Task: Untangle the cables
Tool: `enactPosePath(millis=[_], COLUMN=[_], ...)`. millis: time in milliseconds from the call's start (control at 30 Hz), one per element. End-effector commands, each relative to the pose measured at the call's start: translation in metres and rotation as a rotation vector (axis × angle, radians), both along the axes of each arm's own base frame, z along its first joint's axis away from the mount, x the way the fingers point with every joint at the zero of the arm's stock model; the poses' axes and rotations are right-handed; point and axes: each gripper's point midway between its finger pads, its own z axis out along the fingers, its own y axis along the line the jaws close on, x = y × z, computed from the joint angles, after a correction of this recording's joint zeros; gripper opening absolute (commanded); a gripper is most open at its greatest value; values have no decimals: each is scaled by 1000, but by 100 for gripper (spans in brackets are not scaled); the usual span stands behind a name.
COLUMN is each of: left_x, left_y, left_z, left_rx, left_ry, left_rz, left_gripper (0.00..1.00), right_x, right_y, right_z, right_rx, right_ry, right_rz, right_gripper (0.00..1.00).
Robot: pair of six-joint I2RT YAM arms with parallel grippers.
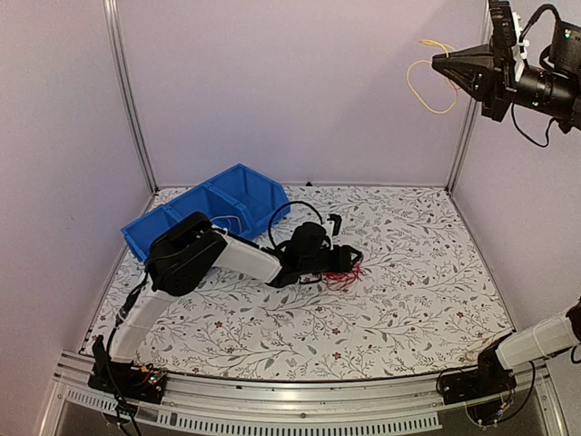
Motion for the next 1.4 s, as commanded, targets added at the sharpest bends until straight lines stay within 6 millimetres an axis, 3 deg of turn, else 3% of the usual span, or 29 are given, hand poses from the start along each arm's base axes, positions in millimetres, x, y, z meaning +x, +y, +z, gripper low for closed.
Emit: enactPosePath(millis=[0,133,200,267,367,567,800,1000,1233,1367], left_x=[-7,-23,-31,-37,-39,-50,-81,-87,-94,-96], left_y=[4,10,21,37,60,94,89,78,65,58], left_z=[33,105,148,176,206,246,258,252,252,255], left_rx=[-81,-214,-268,-293,-289,-218,-7,167,193,181], left_ry=[-35,-160,-229,-279,-346,-469,-677,-758,-809,-818], left_rz=[-63,-139,-141,-123,-69,-56,-212,-260,-299,-326], left_gripper=[55,54,55,57,60,60,61,61,59,49], right_x=[59,68,70,72,75,80,76,65,54,51], right_y=[19,21,21,22,22,23,32,46,60,66], right_z=[-95,-139,-155,-169,-191,-236,-270,-286,-296,-302], right_rx=[-121,-161,-171,-184,-208,-272,-321,-365,-398,-420], right_ry=[247,322,351,376,412,490,598,636,678,693], right_rz=[-38,-48,-50,-51,-59,-55,6,55,105,121], right_gripper=[0,0,0,0,0,0,2,2,2,3])
